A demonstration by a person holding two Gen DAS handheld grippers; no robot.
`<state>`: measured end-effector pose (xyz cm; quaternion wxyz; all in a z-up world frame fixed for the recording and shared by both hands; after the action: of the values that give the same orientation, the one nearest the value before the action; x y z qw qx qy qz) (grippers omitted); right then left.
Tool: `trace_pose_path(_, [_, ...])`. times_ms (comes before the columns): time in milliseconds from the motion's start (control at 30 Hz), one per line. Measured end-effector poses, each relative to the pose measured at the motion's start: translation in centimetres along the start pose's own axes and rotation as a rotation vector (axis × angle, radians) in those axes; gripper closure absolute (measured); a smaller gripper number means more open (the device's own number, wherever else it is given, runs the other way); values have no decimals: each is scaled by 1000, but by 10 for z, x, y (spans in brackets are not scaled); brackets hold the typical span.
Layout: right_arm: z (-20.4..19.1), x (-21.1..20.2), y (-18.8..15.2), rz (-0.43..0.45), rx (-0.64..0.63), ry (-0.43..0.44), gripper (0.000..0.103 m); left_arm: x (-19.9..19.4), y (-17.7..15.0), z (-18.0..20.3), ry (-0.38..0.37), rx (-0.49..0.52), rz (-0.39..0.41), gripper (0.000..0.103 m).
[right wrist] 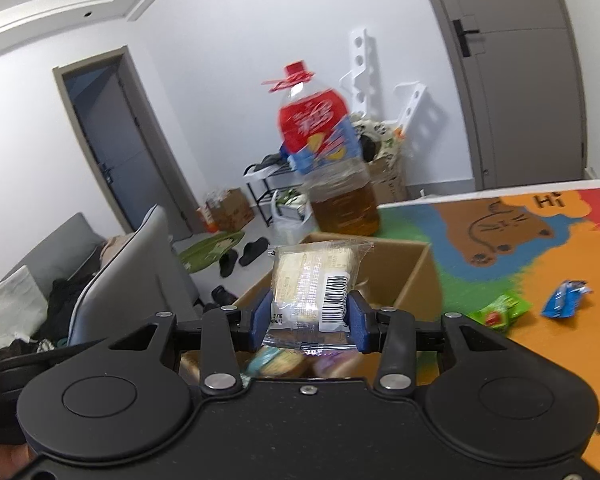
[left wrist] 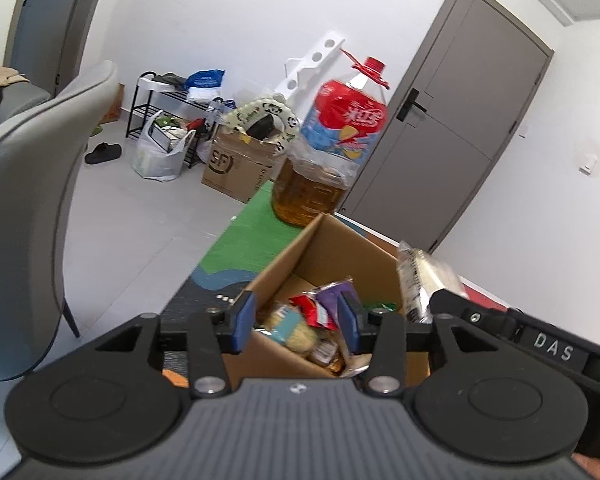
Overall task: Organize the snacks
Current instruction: 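Carry both snacks over the cardboard box and open both tools, then move both open tools back from the box toward the remaining candies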
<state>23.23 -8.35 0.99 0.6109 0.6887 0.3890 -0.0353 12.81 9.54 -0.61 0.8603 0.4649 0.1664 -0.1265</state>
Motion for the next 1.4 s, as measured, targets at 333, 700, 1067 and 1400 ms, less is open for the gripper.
trace_pose_path(333, [12, -9, -1, -8, 23, -34, 53, -10, 0, -3, -3, -3, 14, 38])
trace_pose_path(700, [89, -24, 3, 11, 131, -144, 49, 8, -13, 39, -70, 58, -28, 34])
trace_pose_path(1067, [143, -30, -2, 1, 196, -200, 48, 41, -27, 94, -137, 137, -93, 34])
trace_pose_path(1400, [181, -27, -6, -10, 255, -217, 42, 69, -41, 126, -171, 182, -139, 34])
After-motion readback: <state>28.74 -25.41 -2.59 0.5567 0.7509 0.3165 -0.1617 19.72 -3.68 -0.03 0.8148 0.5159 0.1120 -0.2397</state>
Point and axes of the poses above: each gripper's, at about its wrist camera, not at the fingertips, and x roughly the way its jaws point, z to its right, y to its top, the point moved 3 cm from there along x, roughly the way its jaws point, and after that the axes turned 14 degrees about -y, right-handed, at the moved point
